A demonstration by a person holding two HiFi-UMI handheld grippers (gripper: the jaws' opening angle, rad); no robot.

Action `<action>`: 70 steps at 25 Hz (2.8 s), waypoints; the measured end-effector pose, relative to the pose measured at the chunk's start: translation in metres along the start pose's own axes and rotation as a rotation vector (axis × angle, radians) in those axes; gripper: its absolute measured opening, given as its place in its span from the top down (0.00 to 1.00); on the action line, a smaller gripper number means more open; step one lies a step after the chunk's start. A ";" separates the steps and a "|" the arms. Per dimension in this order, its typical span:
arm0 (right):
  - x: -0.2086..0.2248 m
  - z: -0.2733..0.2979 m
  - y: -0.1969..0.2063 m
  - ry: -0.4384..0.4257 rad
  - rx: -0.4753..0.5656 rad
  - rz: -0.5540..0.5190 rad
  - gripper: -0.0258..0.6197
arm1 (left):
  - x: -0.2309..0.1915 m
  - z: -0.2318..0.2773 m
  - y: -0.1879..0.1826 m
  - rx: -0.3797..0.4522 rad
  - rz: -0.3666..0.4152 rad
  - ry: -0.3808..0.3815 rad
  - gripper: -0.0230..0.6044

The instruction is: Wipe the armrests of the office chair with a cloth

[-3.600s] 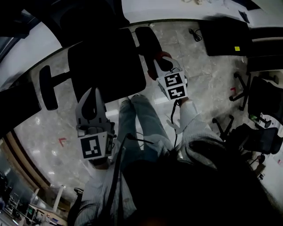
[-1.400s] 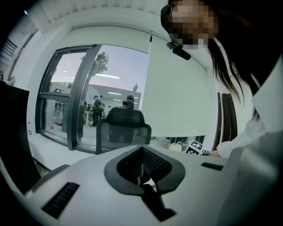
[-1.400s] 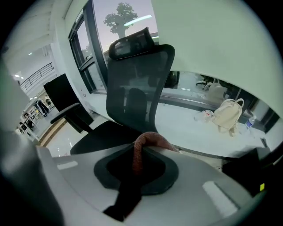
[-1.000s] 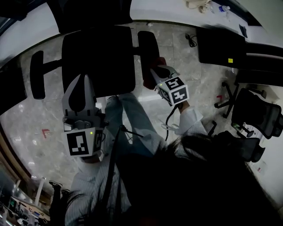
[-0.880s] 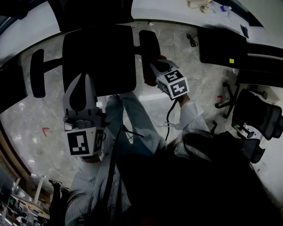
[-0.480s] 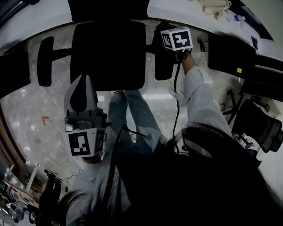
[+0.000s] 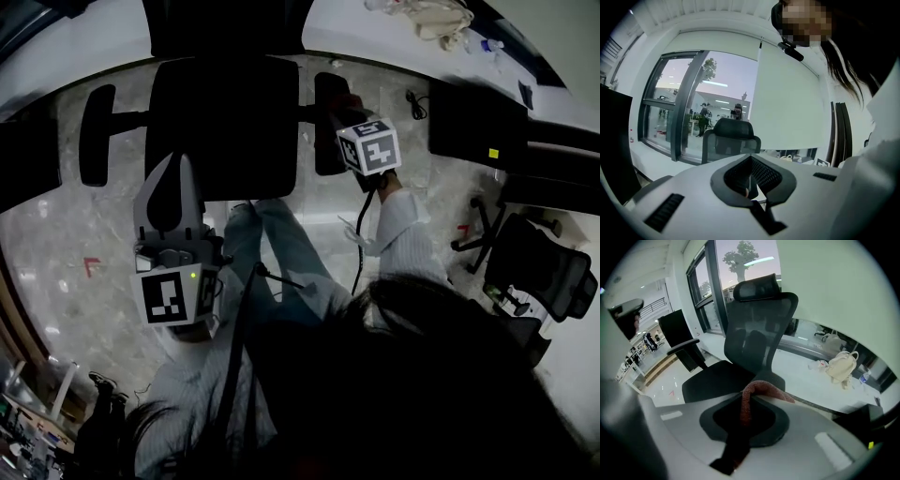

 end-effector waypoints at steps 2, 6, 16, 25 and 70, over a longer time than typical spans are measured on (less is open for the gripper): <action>-0.022 -0.027 0.023 -0.029 0.001 -0.007 0.91 | 0.007 0.002 -0.004 -0.007 -0.026 0.018 0.96; -0.051 -0.063 0.056 -0.032 0.011 0.009 0.91 | 0.021 0.004 -0.010 -0.008 -0.040 0.055 0.96; -0.060 -0.137 0.006 -0.063 0.376 0.061 0.91 | 0.051 -0.013 -0.039 0.008 -0.001 0.109 0.96; -0.123 -0.297 -0.107 -0.094 0.919 -0.085 0.91 | 0.057 -0.044 -0.124 0.172 0.054 0.054 0.96; -0.536 0.019 -0.182 -0.115 0.517 0.099 0.91 | -0.404 -0.160 -0.096 -0.004 -0.032 0.134 0.96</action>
Point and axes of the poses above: the fingertips, and each gripper's own axes: z forward along the fingers, x to its right, y out of its underside, the point moved 9 cm from there along -z, backward along the fingers, and after that the axes turned 7 degrees about x, right-handed, at the moved point
